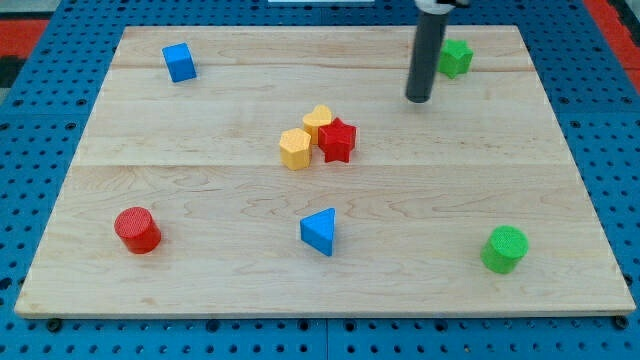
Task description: Move the green star towards the top center
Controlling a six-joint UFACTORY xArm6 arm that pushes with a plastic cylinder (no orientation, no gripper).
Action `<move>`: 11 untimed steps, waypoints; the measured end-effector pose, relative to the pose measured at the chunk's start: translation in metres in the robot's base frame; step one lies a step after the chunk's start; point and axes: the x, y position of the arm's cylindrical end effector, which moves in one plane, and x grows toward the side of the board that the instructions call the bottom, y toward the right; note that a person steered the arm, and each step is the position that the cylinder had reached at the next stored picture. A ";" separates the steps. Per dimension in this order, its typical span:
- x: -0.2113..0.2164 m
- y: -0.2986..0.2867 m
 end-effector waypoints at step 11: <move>-0.084 -0.111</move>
